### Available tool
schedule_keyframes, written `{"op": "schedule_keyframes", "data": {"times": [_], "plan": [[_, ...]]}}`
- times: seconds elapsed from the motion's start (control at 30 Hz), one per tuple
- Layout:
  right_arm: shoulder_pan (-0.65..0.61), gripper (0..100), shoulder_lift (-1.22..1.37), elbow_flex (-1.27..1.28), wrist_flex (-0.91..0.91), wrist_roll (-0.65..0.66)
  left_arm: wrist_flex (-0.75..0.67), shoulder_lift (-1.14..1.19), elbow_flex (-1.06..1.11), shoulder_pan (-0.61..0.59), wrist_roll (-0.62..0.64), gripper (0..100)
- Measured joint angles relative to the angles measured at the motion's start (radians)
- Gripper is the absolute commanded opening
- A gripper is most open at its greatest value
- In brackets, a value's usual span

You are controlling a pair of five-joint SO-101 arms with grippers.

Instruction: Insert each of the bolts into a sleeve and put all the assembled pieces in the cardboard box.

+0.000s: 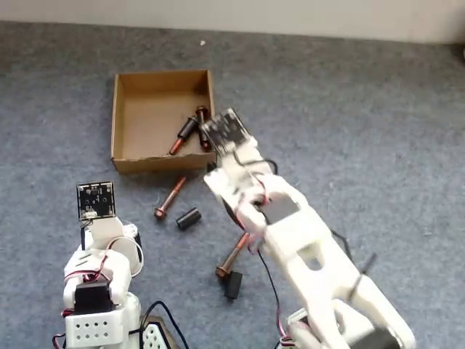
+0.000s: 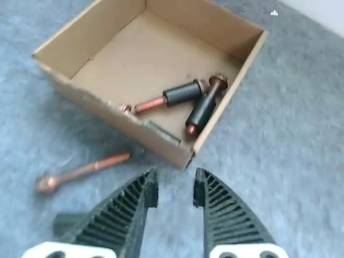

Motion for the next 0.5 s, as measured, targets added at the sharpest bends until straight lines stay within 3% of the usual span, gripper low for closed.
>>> {"op": "schedule_keyframes", "data": {"times": [0.1, 0.23, 0.5], "plan": [[0.0, 10.4, -0.147, 0.091, 0.069, -0.057, 0.0, 0.0, 0.002, 0.0, 0.0, 1], [0.0, 10.4, -0.265, 0.13, 0.255, -0.265, 0.0, 0.0, 0.003, 0.0, 0.0, 1], [0.0, 10.5, -0.27, 0.049, 0.641, -0.535, -0.002, 0.0, 0.003, 0.0, 0.0, 1]]}}
